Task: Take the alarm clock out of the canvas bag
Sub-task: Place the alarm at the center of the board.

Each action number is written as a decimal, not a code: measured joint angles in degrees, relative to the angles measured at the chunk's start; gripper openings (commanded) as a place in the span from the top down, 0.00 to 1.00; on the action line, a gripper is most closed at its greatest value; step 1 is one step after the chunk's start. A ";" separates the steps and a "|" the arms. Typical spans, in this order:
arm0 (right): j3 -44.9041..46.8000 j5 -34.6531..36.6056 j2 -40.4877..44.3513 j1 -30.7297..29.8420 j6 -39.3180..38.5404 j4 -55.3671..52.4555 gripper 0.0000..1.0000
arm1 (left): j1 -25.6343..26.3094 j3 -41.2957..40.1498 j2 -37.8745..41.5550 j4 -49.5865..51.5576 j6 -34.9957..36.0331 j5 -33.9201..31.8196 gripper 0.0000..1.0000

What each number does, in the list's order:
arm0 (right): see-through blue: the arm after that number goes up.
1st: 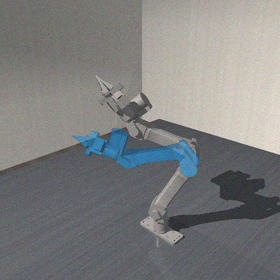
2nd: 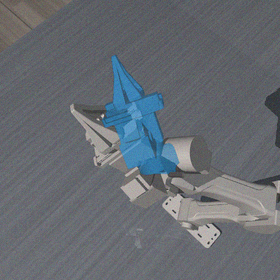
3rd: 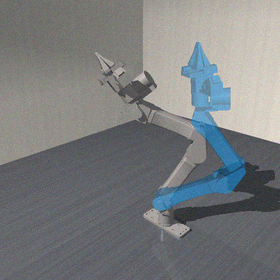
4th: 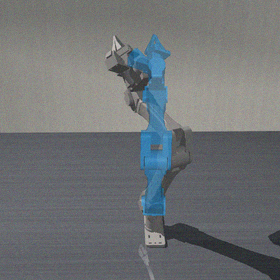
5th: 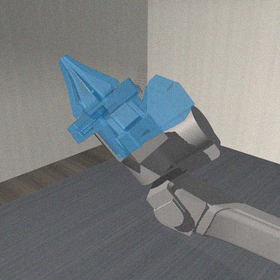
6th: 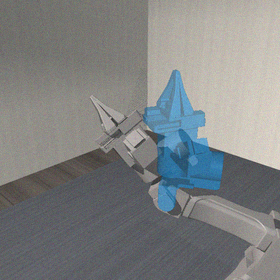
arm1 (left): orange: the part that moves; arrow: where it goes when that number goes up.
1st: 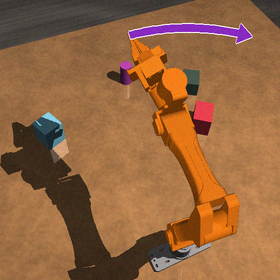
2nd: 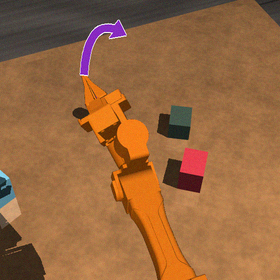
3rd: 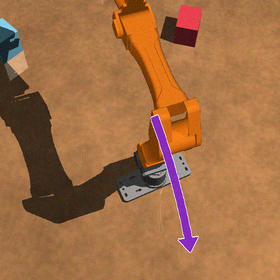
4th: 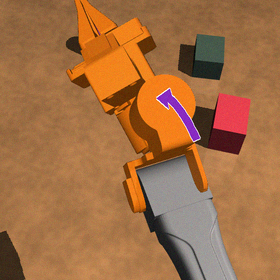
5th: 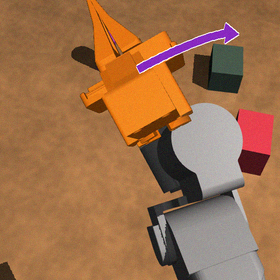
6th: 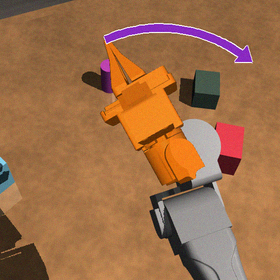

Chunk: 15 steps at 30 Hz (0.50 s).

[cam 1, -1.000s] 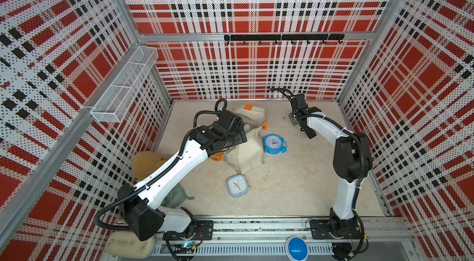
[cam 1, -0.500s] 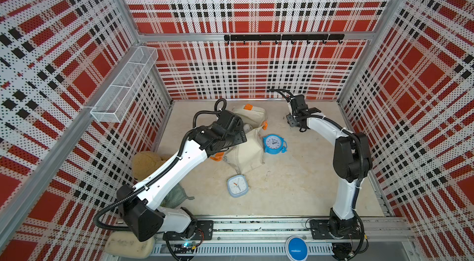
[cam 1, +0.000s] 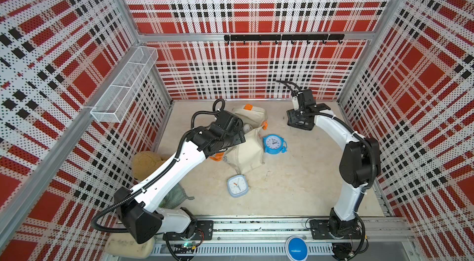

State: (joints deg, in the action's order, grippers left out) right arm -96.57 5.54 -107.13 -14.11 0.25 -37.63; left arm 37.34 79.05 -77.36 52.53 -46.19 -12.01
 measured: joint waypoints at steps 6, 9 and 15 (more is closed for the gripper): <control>-9.14 -11.72 4.42 5.75 21.03 -7.52 0.08 | 0.61 1.62 -0.28 0.24 -0.04 -0.74 0.14; -6.67 -16.46 7.56 9.60 33.48 -7.85 0.06 | 1.20 2.99 -1.20 0.35 0.17 -1.01 0.14; 5.42 -25.33 10.01 19.32 58.77 -3.87 0.05 | 4.09 8.44 -5.22 0.72 4.79 -1.99 0.13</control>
State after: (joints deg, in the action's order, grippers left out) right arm -91.15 -19.79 -97.12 5.21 59.02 -41.50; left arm 41.43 87.48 -82.59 53.25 -41.41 -14.00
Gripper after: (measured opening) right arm 0.946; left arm 0.869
